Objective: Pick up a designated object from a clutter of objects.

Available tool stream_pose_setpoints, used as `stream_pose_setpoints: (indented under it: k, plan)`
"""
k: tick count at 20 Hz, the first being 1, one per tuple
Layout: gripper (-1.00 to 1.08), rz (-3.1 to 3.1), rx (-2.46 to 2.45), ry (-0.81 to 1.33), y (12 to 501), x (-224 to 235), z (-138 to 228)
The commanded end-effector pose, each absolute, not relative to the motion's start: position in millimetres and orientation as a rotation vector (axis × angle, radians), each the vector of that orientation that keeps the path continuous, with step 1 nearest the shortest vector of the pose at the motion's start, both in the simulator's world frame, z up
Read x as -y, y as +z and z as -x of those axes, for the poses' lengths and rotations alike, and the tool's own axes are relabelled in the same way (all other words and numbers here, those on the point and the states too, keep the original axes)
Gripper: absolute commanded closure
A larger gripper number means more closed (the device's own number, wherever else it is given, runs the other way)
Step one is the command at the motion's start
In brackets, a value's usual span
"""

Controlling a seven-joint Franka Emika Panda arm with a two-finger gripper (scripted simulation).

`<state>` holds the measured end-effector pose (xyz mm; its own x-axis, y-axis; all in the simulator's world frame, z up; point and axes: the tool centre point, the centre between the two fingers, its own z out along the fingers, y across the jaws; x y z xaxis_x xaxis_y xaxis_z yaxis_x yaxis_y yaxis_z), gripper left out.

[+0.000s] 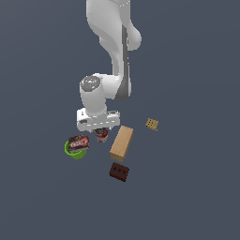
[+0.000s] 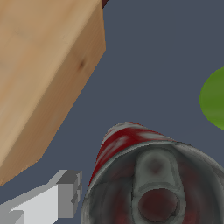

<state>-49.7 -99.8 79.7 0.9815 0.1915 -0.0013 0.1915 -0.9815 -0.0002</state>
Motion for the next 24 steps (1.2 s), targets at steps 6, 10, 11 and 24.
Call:
stream_pose_setpoints:
  k: [6,10,11,24]
  plan:
    - [1.08,3.127,0.302,0.0,77,100,49]
    - [1.08,3.127,0.302,0.0,77,100,49]
    - [1.08,3.127,0.302,0.0,77,100,49]
    - [1.08,3.128,0.301,-0.001,116,73,40]
